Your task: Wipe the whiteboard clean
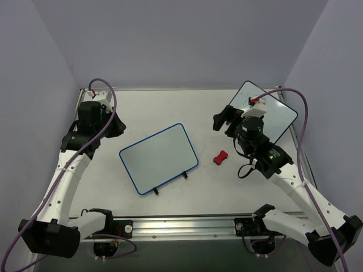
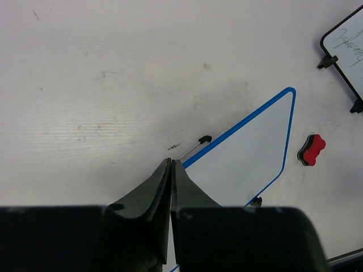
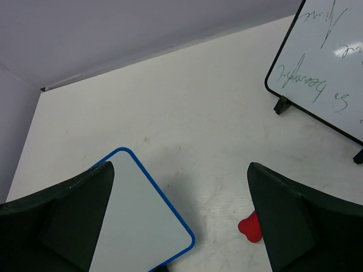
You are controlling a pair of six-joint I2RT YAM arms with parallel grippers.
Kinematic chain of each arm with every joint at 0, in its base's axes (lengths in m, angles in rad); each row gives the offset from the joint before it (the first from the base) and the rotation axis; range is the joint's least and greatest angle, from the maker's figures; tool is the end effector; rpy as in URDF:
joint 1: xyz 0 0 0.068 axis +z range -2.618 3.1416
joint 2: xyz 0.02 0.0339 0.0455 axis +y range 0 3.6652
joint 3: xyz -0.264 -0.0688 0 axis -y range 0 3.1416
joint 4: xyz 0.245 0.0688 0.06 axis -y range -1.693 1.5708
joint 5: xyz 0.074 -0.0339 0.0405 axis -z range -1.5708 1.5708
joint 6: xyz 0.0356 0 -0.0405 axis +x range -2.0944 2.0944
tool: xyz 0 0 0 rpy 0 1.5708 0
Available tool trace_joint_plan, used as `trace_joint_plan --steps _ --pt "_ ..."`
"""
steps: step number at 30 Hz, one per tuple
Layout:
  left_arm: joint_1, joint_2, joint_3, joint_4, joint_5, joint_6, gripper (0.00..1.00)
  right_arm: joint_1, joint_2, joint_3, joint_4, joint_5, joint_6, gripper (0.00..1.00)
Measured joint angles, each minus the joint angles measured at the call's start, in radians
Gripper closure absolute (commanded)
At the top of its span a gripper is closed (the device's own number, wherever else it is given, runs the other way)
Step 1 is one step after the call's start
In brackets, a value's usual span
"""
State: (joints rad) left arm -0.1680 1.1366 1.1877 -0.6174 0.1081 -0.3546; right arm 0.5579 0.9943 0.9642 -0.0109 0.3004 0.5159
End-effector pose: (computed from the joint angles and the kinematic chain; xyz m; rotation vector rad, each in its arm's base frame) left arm 0.2388 -0.0444 0.3667 -0.1375 2.1585 -0.4197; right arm 0.2013 0.1132 0.3830 0.2018 1.6293 0.5863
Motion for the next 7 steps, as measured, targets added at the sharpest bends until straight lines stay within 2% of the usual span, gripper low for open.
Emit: trace_joint_plan --steps 7 --pt "0.003 -0.005 -0.003 0.0 -0.003 0.0 0.89 0.0 -0.027 -0.003 -0.027 0.004 -0.017 0.0"
